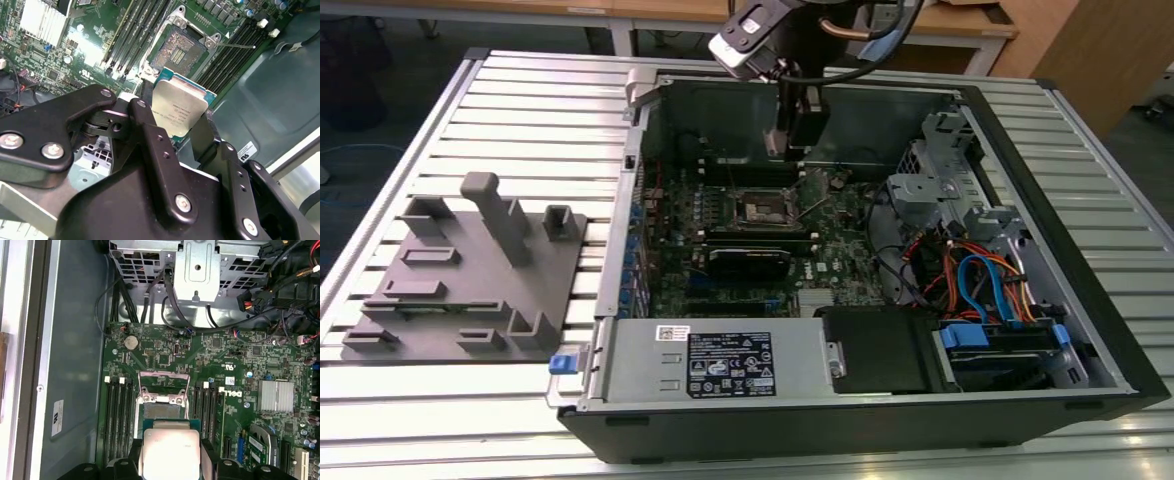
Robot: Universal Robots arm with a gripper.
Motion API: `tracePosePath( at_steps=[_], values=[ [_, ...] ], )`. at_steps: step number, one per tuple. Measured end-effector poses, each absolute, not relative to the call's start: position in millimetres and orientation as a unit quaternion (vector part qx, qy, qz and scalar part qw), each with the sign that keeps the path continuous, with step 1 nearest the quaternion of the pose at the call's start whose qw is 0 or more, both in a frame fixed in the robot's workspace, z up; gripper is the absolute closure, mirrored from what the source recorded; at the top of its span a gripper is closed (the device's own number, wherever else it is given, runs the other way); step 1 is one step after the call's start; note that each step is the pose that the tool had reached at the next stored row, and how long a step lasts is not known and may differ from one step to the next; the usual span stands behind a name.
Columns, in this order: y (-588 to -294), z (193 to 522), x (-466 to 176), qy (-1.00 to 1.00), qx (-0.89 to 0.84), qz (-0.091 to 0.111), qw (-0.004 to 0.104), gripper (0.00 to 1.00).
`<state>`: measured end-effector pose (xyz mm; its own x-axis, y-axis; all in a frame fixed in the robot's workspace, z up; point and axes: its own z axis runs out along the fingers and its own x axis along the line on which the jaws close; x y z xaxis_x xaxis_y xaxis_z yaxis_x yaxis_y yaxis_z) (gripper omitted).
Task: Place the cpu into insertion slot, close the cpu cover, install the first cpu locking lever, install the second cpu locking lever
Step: 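Place the cpu into insertion slot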
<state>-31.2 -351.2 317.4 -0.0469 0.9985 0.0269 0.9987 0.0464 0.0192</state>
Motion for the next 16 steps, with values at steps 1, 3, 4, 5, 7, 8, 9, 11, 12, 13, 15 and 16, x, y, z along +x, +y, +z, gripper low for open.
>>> tracePosePath(
  at_steps=[1, 3, 4, 5, 7, 8, 9, 11, 12, 13, 15, 16],
  values=[
    [-351.2, 316.6, -31.3, -0.723, -0.69, -0.016, 0.003, 0.46],
    [-351.2, 315.3, -31.7, -0.723, -0.69, -0.016, 0.003, 0.46],
    [-351.2, 314.8, -31.9, -0.723, -0.69, -0.016, 0.003, 0.46],
    [-351.2, 314.2, -32.4, -0.723, -0.69, -0.016, 0.003, 0.46],
    [-351.2, 313.3, -33.2, -0.723, -0.69, -0.016, 0.003, 0.46],
    [-351.2, 312.9, -33.4, -0.723, -0.69, -0.016, 0.003, 0.46],
    [-351.2, 312.4, -33.6, -0.723, -0.69, -0.016, 0.003, 0.46],
    [-351.2, 312.1, -33.6, -0.723, -0.69, -0.016, 0.003, 0.46],
    [-351.2, 312.1, -33.7, -0.723, -0.69, -0.016, 0.003, 0.46],
    [-351.2, 312.1, -33.7, -0.723, -0.69, -0.016, 0.003, 0.46],
    [-351.2, 312.1, -33.7, -0.723, -0.69, -0.016, 0.003, 0.46],
    [-351.2, 312.0, -33.7, -0.723, -0.69, -0.016, 0.003, 0.46]
  ],
)
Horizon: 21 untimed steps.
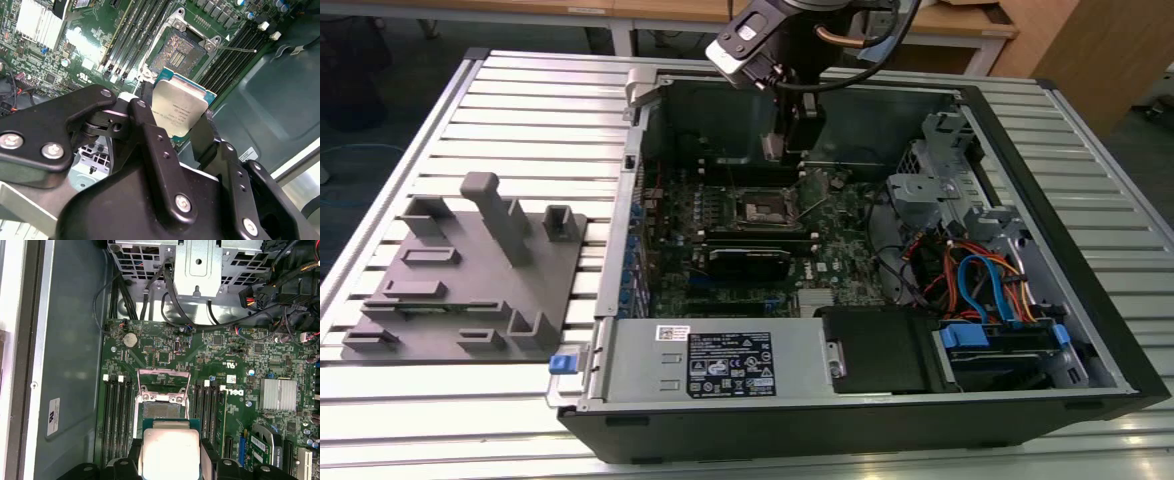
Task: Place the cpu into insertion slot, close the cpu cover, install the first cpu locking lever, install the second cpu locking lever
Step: 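Place the cpu into insertion slot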
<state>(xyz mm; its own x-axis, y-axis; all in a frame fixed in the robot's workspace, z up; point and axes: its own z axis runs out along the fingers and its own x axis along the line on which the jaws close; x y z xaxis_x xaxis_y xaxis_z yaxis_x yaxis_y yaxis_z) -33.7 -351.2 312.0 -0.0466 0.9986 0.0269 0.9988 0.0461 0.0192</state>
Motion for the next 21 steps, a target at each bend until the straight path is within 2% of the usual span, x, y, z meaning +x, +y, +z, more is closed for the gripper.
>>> tracePosePath(
  at_steps=[21],
  values=[
    [-351, 299, -34, -0.723, -0.691, -0.016, 0.003, 0.46]
  ],
)
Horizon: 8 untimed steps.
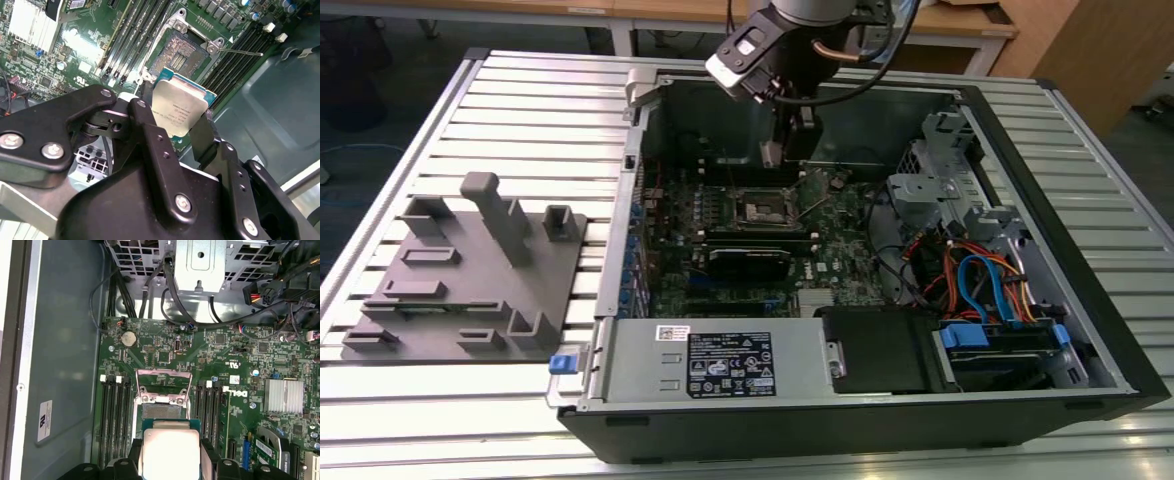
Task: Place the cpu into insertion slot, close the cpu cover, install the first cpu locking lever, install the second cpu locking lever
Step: 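Place the cpu into insertion slot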
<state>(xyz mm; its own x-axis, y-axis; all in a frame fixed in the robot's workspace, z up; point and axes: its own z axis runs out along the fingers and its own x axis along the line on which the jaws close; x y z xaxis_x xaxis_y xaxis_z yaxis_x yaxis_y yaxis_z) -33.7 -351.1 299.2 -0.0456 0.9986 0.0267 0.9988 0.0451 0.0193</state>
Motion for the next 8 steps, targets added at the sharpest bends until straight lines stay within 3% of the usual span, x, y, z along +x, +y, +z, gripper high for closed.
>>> tracePosePath(
  at_steps=[8],
  values=[
    [-351.1, 296.7, -33.7, -0.723, -0.691, -0.016, 0.003, 0.46]
  ],
)
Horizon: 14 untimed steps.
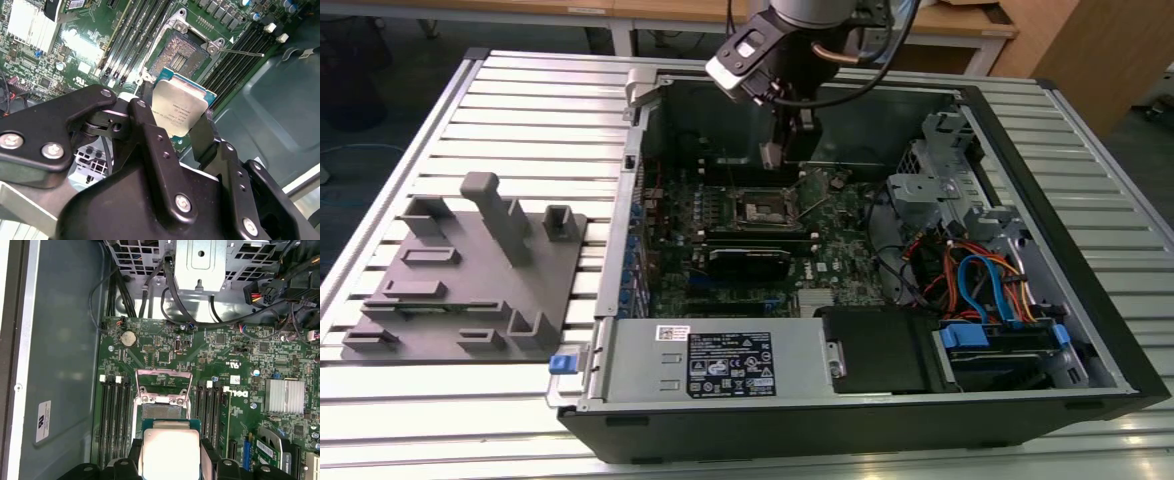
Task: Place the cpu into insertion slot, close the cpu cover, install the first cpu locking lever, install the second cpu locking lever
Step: 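Place the cpu into insertion slot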
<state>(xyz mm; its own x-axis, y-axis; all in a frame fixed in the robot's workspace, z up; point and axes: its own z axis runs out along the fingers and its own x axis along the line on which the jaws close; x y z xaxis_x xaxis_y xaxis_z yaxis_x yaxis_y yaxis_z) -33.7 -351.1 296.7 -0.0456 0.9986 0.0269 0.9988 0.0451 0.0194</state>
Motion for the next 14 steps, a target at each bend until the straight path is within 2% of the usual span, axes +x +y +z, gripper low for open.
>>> tracePosePath(
  at_steps=[14],
  values=[
    [-351, 285, -34, -0.723, -0.691, -0.017, 0.003, 0.46]
  ],
)
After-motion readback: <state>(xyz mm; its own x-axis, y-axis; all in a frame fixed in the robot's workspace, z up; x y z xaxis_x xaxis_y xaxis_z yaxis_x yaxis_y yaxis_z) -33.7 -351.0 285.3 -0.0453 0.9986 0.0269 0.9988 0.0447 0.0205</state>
